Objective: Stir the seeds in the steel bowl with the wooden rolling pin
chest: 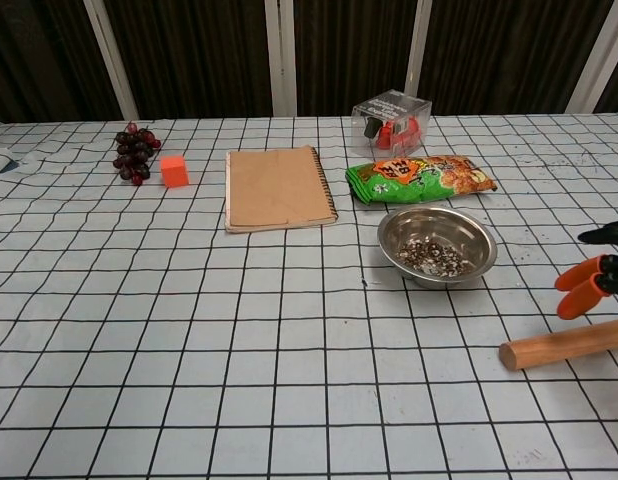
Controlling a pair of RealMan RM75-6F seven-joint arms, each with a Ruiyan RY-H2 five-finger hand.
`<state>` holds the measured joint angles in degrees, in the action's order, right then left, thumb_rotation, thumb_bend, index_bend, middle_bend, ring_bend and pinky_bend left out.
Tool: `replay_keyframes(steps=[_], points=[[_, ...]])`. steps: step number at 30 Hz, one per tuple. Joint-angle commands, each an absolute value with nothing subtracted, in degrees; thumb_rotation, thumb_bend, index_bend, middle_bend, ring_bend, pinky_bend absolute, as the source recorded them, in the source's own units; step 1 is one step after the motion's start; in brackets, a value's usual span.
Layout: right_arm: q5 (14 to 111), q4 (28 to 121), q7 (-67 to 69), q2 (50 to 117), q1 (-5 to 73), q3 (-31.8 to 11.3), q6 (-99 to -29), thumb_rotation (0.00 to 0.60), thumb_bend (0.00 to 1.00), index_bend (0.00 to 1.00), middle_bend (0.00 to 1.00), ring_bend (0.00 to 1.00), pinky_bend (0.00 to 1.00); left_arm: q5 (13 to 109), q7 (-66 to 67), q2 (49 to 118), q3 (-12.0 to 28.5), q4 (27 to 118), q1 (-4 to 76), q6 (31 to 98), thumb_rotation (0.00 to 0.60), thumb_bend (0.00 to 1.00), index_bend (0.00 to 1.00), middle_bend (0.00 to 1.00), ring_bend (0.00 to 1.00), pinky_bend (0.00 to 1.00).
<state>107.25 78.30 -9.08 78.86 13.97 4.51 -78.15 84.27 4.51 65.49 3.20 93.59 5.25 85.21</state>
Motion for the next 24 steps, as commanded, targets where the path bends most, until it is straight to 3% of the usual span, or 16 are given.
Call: replay_keyframes(steps=[1, 24], points=[[106.4, 77.7, -9.1, 79.8, 14.5, 3.9, -77.6, 0.600, 0.22, 0.38, 0.29, 0.01, 0.00, 84.2, 4.5, 65.4, 3.2, 93.6, 5.3, 85.1, 0.600, 0.02, 0.00, 0.00, 0.00, 0.00], [102.2, 73.3, -9.2, 85.3, 17.2, 3.1, -73.9, 0.600, 0.22, 0.45, 0.35, 0.05, 0.00, 84.1, 4.1, 65.3, 3.1, 93.7, 5.5, 84.8, 0.600, 0.02, 0.00, 0.00, 0.00, 0.00]])
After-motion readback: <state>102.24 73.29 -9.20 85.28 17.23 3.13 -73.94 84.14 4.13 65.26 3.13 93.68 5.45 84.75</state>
